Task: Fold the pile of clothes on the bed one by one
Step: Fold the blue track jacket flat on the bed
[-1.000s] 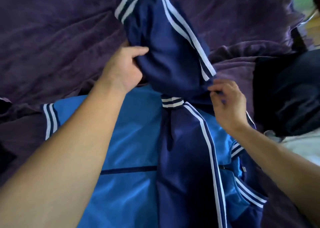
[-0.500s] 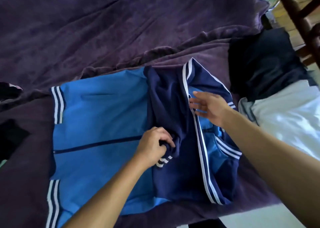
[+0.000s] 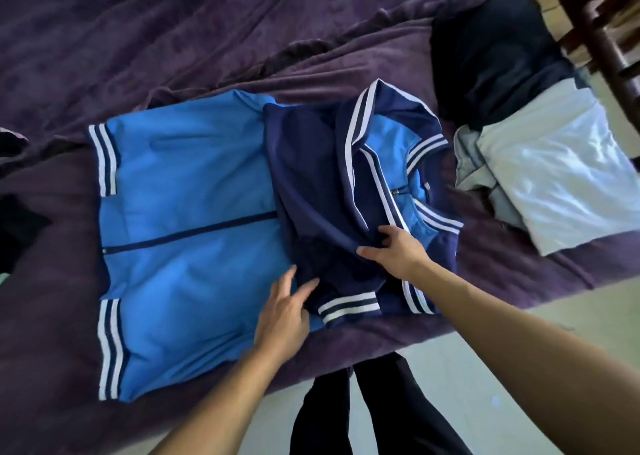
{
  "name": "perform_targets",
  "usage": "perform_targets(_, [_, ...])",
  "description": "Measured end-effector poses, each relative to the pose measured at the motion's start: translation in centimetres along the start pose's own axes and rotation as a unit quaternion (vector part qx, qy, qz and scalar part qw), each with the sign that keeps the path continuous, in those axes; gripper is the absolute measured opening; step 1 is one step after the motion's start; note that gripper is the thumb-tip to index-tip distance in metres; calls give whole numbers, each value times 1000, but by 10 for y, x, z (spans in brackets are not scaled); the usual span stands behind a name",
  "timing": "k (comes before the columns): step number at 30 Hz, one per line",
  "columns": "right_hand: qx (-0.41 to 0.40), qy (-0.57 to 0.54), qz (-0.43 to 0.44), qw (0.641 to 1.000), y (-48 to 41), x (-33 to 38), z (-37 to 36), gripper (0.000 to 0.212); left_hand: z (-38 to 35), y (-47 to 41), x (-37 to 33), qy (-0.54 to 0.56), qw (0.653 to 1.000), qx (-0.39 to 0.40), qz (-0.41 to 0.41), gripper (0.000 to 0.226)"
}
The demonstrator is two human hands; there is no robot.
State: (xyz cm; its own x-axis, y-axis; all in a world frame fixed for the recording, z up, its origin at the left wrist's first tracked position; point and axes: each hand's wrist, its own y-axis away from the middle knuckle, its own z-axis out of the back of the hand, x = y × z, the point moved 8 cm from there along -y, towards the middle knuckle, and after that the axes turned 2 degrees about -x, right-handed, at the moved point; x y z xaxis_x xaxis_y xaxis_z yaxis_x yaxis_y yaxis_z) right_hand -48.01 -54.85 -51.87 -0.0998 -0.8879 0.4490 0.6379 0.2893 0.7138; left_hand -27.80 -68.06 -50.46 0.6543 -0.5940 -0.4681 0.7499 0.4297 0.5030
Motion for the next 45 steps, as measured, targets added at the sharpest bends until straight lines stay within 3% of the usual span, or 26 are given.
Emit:
perform_targets(3, [40, 217, 33, 975, 23, -15, -11, 71, -29, 5, 4, -58, 989, 133, -16, 68])
perform_targets(4, [28, 270, 42, 961, 30, -17, -10, 67, -27, 4, 5, -49, 991, 127, -15, 66])
perform_targets(6, [-69, 300, 106, 945, 46, -5, 4, 64, -3, 0, 5, -17, 999, 28, -22, 52])
perform_targets(8, [-175, 275, 267, 907, 77, 26, 10, 60, 19, 5, 13, -41, 997, -59, -38, 34])
perform_targets(10, [-177, 248, 419, 855, 109, 45, -8, 53, 17, 16, 32, -113, 992, -39, -51, 33])
perform_targets(11, [-128, 276, 442, 844, 115, 42, -26, 56, 10, 22, 45, -163, 986, 2, -44, 41])
perform_targets(13, [10, 407, 352, 843, 105, 10, -61, 75, 0, 34, 72, -248, 968, 49, -11, 57])
perform_targets(14, [37, 460, 286, 840, 95, -10, -65, 83, -1, 38, 81, -266, 963, 50, 3, 63])
perform_targets(17, [-22, 495, 213, 842, 70, -32, -52, 78, -5, 39, 91, -270, 962, 40, 1, 80])
perform_targets(20, [-80, 468, 235, 848, 62, -31, -43, 61, -12, 41, 102, -253, 965, 66, -13, 95])
perform_targets(24, [-95, 373, 254, 887, 67, -30, -37, 65, -13, 48, 111, -259, 961, 86, -34, 102])
perform_targets(27, [-86, 358, 251, 895, 74, -26, -30, 66, 1, 55, 120, -264, 964, 40, -14, 82])
perform_targets(32, [16, 422, 166, 891, 66, -17, -7, 47, 60, 70, 171, -209, 968, -34, 130, 26])
perform_targets(34, [86, 422, 128, 893, 52, 6, 6, 50, 106, 59, 186, -169, 962, -93, 194, 24])
perform_targets(37, [134, 373, 138, 908, 25, 68, 35, 47, 189, 19, 175, -139, 946, -209, 205, 29])
perform_targets(41, [69, 371, 168, 911, -33, 166, 90, 38, 289, -50, 146, -153, 926, -299, 170, 19])
perform_targets(45, [13, 382, 180, 906, -92, 246, 129, 37, 348, -121, 143, -170, 912, -312, 203, 24])
